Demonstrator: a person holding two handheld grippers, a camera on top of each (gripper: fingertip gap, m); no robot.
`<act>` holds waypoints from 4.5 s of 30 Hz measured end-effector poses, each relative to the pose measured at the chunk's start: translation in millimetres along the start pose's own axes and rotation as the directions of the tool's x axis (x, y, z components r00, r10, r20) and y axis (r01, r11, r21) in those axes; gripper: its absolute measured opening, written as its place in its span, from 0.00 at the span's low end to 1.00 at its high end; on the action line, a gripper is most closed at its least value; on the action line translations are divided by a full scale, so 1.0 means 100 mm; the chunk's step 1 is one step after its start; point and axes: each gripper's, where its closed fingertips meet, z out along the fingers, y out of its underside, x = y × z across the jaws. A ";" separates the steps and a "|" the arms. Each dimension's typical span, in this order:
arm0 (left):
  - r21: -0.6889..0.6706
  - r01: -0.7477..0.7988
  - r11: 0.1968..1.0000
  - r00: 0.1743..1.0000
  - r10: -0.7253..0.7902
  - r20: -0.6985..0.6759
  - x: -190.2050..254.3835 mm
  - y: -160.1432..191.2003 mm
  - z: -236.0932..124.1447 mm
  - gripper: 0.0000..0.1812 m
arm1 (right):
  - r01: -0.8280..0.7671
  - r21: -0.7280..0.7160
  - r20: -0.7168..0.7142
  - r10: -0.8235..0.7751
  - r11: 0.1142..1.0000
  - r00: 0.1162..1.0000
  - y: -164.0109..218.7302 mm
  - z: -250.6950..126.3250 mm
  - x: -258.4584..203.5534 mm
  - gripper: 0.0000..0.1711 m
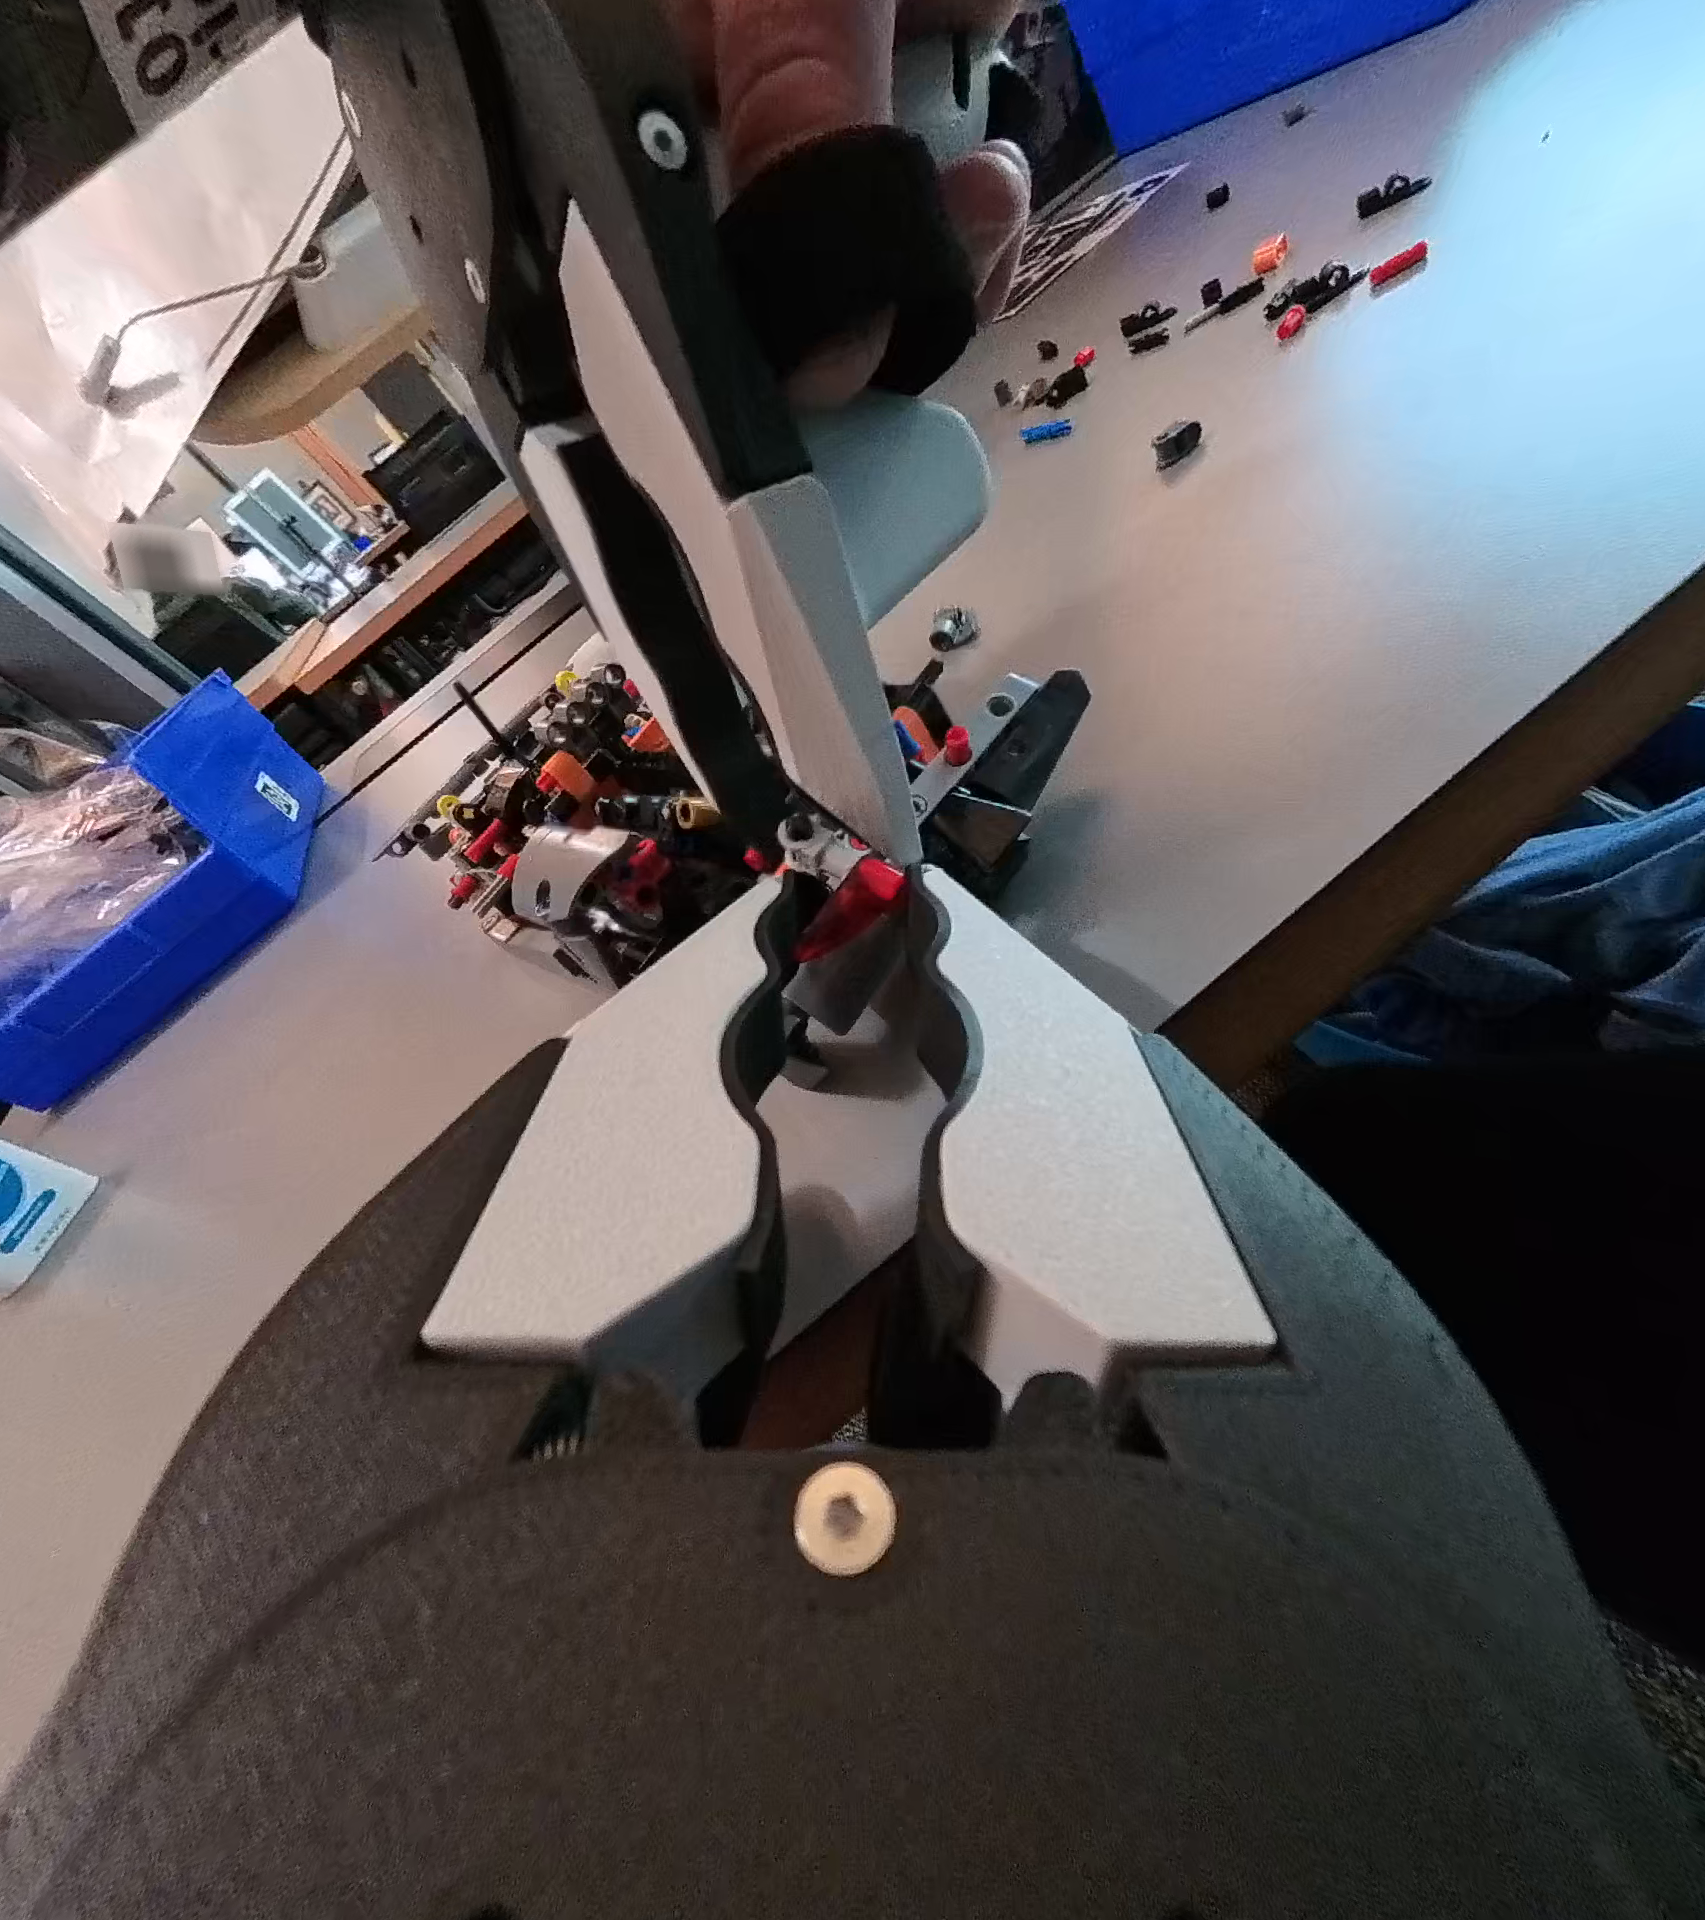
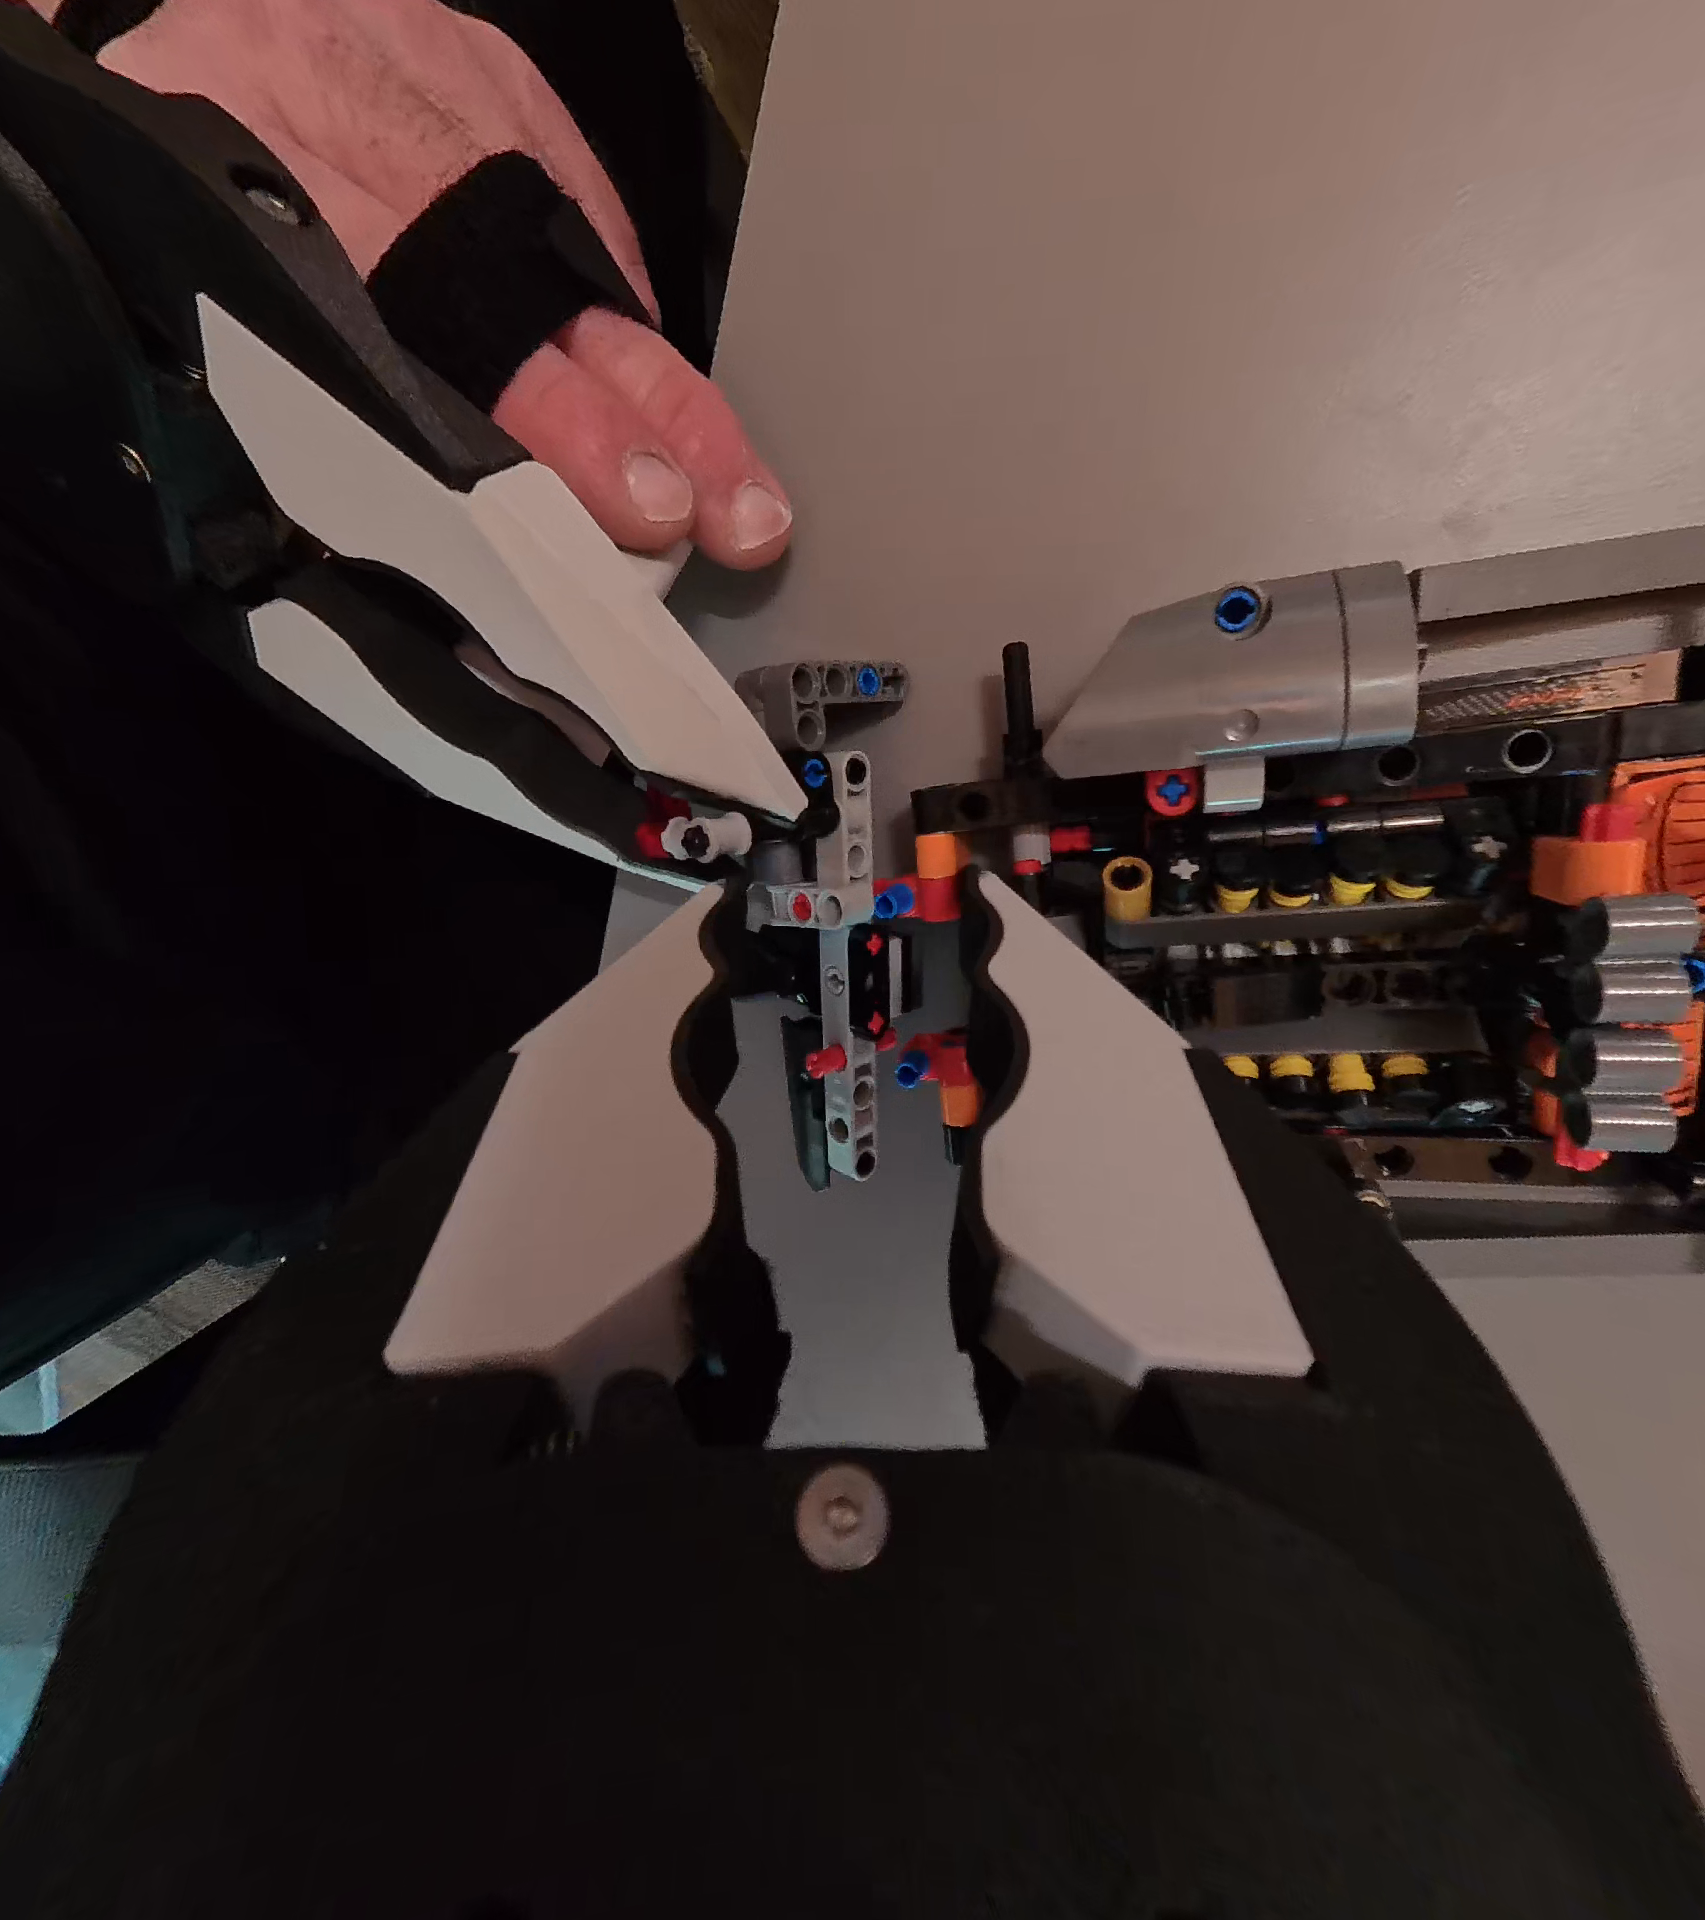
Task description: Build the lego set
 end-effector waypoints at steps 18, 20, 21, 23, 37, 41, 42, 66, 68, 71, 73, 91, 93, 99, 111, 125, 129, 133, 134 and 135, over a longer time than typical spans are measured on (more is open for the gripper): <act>-0.062 0.088 0.994 0.996 -0.086 0.033 0.01 -0.04 0.06 0.09 | 0.050 -0.036 0.020 -0.049 0.998 0.999 0.09 -0.06 0.04 0.19; -0.064 0.087 0.994 0.996 -0.085 0.031 0.01 -0.04 0.06 0.09 | 0.069 -0.064 -0.001 -0.069 0.996 0.998 0.13 -0.07 0.05 0.19; -0.063 0.089 0.994 0.996 -0.087 0.034 0.01 -0.04 0.06 0.09 | 0.073 -0.080 -0.007 -0.073 0.994 0.997 0.16 -0.07 0.06 0.18; -0.064 0.093 0.994 0.995 -0.091 0.035 0.00 -0.04 0.06 0.09 | 0.068 -0.079 -0.008 -0.068 0.995 0.998 0.17 -0.08 0.08 0.16; -0.086 0.116 0.990 0.992 -0.111 0.055 0.00 -0.06 0.07 0.09 | 0.080 -0.116 0.069 -0.073 0.990 0.995 0.15 -0.14 0.09 0.18; -0.097 0.123 0.988 0.991 -0.117 0.063 -0.01 -0.04 0.08 0.09 | 0.111 -0.107 0.064 -0.104 0.988 0.992 0.11 -0.10 0.09 0.15; -0.098 0.122 0.988 0.991 -0.116 0.065 -0.01 -0.04 0.08 0.09 | 0.113 -0.109 0.066 -0.107 0.988 0.992 0.11 -0.11 0.09 0.16; -0.110 0.145 0.983 0.988 -0.137 0.075 -0.03 -0.02 0.09 0.09 | 0.071 -0.042 0.170 -0.063 0.997 0.983 0.05 -0.10 0.11 0.12; -0.105 0.149 0.983 0.987 -0.141 0.074 -0.03 -0.02 0.09 0.09 | 0.067 -0.043 0.177 -0.058 0.997 0.983 0.05 -0.11 0.11 0.12; -0.106 0.153 0.983 0.987 -0.146 0.068 -0.04 -0.02 0.09 0.09 | 0.059 -0.049 0.193 -0.049 0.997 0.980 0.04 -0.11 0.12 0.11; -0.108 0.157 0.982 0.986 -0.150 0.066 -0.04 -0.02 0.10 0.09 | 0.051 -0.052 0.208 -0.039 0.997 0.977 0.03 -0.11 0.13 0.10; -0.103 0.173 0.979 0.984 -0.169 0.053 -0.06 0.00 0.09 0.09 | -0.023 -0.103 0.263 0.049 0.994 0.964 -0.01 -0.11 0.16 0.08; -0.101 0.181 0.978 0.983 -0.177 0.046 -0.07 0.01 0.09 0.09 | -0.027 -0.107 0.256 0.053 0.994 0.965 -0.01 -0.10 0.16 0.07; -0.093 0.198 0.976 0.980 -0.194 0.043 -0.08 0.01 0.08 0.09 | -0.021 -0.116 0.208 0.045 0.993 0.977 -0.05 -0.07 0.18 0.06; -0.074 0.158 0.985 0.987 -0.155 0.052 -0.11 0.06 0.02 0.10 | 0.013 -0.107 0.189 0.008 0.994 0.982 -0.09 -0.04 0.15 0.07; -0.051 0.124 0.991 0.991 -0.122 0.050 -0.12 0.10 -0.02 0.10 | 0.057 -0.033 0.097 -0.053 0.998 0.994 -0.19 0.00 0.11 0.11; -0.044 0.118 0.992 0.992 -0.116 0.054 -0.13 0.10 -0.03 0.10 | 0.059 -0.032 0.052 -0.057 0.998 0.997 -0.15 -0.03 0.12 0.12; -0.041 0.106 0.993 0.993 -0.104 0.052 -0.13 0.10 -0.03 0.10 | 0.072 -0.047 0.028 -0.070 0.996 0.997 -0.14 0.00 0.10 0.14; -0.041 0.104 0.994 0.993 -0.102 0.051 -0.13 0.10 -0.03 0.10 | 0.073 -0.046 0.027 -0.072 0.996 0.997 -0.14 0.01 0.11 0.13; -0.040 0.101 0.994 0.994 -0.099 0.051 -0.13 0.11 -0.03 0.10 | 0.067 -0.046 0.032 -0.066 0.997 0.997 -0.14 0.01 0.11 0.13</act>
